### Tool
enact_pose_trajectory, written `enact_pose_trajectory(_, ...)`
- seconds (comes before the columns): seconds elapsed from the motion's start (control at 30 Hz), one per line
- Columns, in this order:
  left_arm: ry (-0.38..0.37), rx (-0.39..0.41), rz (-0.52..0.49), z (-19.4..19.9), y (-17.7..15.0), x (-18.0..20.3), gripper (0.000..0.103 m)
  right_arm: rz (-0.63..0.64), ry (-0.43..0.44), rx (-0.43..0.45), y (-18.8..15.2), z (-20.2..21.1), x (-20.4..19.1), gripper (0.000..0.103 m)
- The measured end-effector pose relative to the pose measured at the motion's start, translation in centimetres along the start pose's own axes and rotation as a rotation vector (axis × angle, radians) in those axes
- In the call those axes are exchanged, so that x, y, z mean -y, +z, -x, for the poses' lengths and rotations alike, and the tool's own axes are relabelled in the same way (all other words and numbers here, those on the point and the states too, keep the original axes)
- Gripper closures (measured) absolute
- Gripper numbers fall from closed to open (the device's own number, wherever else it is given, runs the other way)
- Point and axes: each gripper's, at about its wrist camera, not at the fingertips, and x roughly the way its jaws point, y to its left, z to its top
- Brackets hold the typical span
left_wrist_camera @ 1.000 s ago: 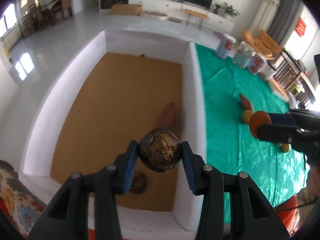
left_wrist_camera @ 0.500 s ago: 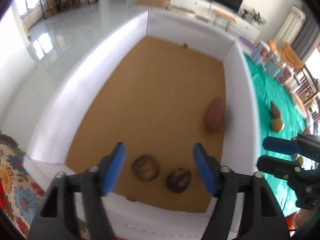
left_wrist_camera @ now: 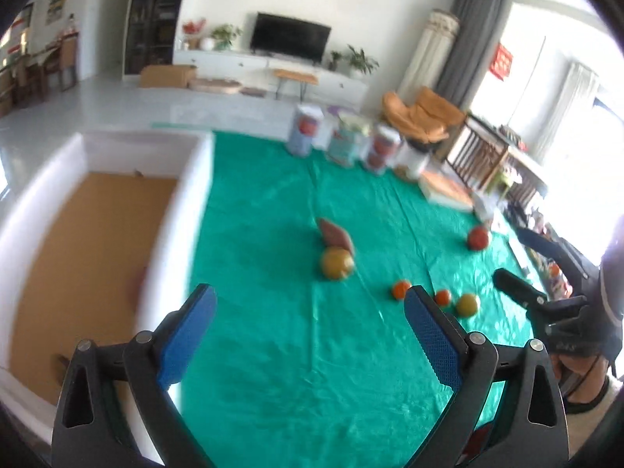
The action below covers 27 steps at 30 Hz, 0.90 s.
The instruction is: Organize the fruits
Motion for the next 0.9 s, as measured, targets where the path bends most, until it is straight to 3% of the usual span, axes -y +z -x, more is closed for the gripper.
enact_pose_trajectory(0.13,0.044,-0.108,-0.075,-8.7,-5.3,3.4,0.006,-0.239,-0.223,-0.168,-14.0,-2.2,10.7,0.012)
enact_pose_trajectory(0.23,0.087,-0.155,-0.101,-13.2,-8.0,4.5,0.006,-0.418,-0.340,-0.248,-21.3,-1.4,17.7,0.012)
enact_pose_trajectory(0.3,0.134,-0.139,-0.120,-14.6,-8.7,4.9,0.007,-0.520,-0.396,-0.266,-23.6,-0.5,20.8,0.012)
enact_pose_trajectory(0.43,0.166,-0.119,-0.133,-16.2,-7.7,5.2,0.006,-0.633,-0.449,-0.304,-25.6,-0.8,25.3,0.012)
enact_pose_trajectory(0.57,0.197,-0.130,-0.134,-17.5,-7.4,4.5,0.006,-0.672,-0.461,-0.327,-25.0,-4.1,27.4,0.007)
enact_pose_trajectory(0.73,0.219,-0.131,-0.153,-17.9,-7.5,4.9,0.002,-0.679,-0.465,-0.324,-24.9,-4.7,26.4,0.000)
enact_pose_trajectory(0.9,0.215,-0.135,-0.155,-17.9,-7.6,4.9,0.001,-0.681,-0.471,-0.327,-24.3,-5.4,25.9,0.000)
